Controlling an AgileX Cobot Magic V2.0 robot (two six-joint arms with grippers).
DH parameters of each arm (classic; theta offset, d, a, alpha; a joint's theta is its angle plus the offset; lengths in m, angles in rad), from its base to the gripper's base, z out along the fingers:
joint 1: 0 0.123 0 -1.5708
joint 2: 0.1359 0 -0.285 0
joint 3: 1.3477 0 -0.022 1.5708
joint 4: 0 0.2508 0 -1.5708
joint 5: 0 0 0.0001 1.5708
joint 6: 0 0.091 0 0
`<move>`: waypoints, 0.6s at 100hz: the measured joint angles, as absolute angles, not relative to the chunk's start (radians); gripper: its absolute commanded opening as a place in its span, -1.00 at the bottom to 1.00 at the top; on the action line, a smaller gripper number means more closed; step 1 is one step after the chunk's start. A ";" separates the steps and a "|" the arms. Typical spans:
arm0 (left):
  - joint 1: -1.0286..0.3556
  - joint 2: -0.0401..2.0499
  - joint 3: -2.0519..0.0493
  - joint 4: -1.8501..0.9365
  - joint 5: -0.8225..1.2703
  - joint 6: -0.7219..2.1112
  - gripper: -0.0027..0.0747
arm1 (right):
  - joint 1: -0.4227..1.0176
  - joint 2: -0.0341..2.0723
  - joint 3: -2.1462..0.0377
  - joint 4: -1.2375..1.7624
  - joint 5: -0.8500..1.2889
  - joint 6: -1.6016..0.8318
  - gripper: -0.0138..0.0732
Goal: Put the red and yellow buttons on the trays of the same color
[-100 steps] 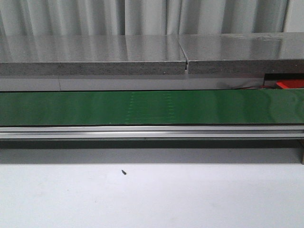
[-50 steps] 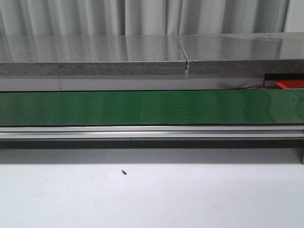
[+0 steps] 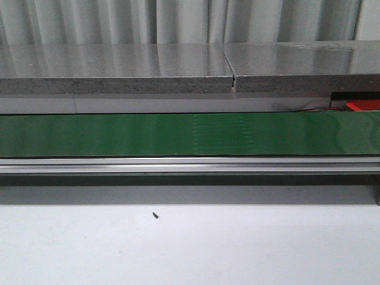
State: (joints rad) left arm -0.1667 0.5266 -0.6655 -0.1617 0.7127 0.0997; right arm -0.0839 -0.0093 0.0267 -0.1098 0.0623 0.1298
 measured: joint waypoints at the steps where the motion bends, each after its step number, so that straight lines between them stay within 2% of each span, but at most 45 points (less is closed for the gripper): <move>1: -0.167 0.527 -0.666 -0.162 0.713 0.100 -0.98 | -0.084 -0.009 0.027 -0.110 0.062 0.130 -0.84; 50: -0.143 0.500 -0.661 -0.124 0.708 0.091 -0.98 | -0.084 -0.009 0.027 -0.110 0.064 0.130 -0.84; 60: -0.098 0.459 -0.613 -0.091 0.621 0.077 -0.98 | -0.084 -0.009 0.027 -0.110 0.064 0.130 -0.84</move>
